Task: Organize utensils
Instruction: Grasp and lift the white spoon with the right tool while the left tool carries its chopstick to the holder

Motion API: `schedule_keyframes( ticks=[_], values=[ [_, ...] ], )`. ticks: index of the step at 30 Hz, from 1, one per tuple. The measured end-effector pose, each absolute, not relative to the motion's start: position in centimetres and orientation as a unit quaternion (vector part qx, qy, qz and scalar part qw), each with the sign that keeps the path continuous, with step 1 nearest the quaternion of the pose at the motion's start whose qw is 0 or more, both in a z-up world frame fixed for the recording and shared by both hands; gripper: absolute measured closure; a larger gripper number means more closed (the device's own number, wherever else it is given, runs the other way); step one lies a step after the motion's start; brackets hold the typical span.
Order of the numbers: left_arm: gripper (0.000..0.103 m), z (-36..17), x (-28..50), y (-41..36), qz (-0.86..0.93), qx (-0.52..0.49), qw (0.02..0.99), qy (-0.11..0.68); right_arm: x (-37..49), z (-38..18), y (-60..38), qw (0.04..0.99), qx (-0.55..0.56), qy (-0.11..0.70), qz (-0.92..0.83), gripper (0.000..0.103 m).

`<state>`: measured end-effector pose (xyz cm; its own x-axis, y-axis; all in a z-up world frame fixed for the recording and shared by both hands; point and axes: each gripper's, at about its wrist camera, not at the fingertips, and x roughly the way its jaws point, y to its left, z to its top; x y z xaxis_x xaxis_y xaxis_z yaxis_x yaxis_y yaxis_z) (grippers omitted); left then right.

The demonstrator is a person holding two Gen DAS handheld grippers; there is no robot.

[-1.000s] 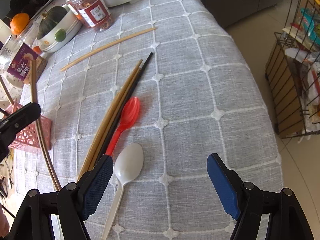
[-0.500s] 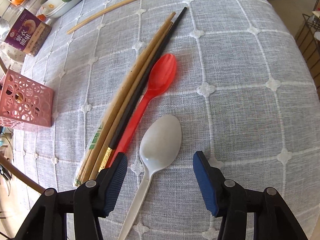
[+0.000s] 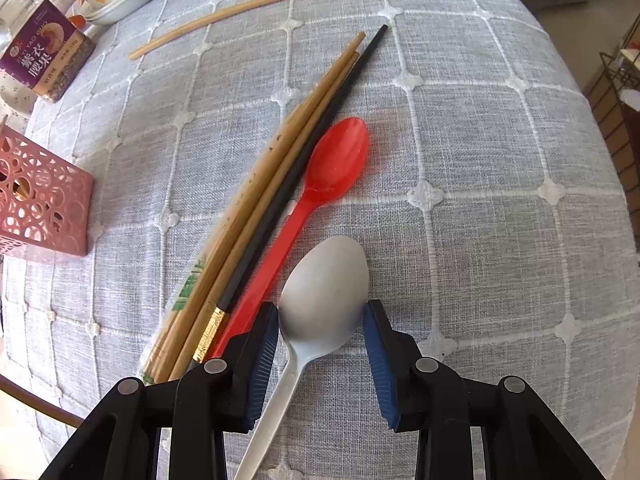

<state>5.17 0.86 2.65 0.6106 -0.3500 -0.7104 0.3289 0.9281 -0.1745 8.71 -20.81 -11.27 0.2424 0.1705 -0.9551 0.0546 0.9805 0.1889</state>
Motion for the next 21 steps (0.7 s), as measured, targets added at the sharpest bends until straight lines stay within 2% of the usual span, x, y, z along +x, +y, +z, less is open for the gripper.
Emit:
schedule_keyframes(
  ticks=[6, 13, 21],
  values=[
    [0.099, 5.9, 3.8, 3.0, -0.178, -0.033, 0.921, 0.344, 7.7, -7.3, -21.6, 0.819, 0.128, 0.558, 0.050, 0.064],
    [0.098, 9.8, 2.2, 5.6, -0.146, -0.074, 0.958, 0.235, 7.0, -2.8, -21.0, 0.863, 0.140, 0.481, 0.063, 0.064],
    [0.098, 9.1, 3.1, 7.3, -0.071, -0.083, 0.985, 0.137, 7.4, -2.2, -20.0, 0.872, 0.128, 0.467, 0.067, 0.064]
  ],
)
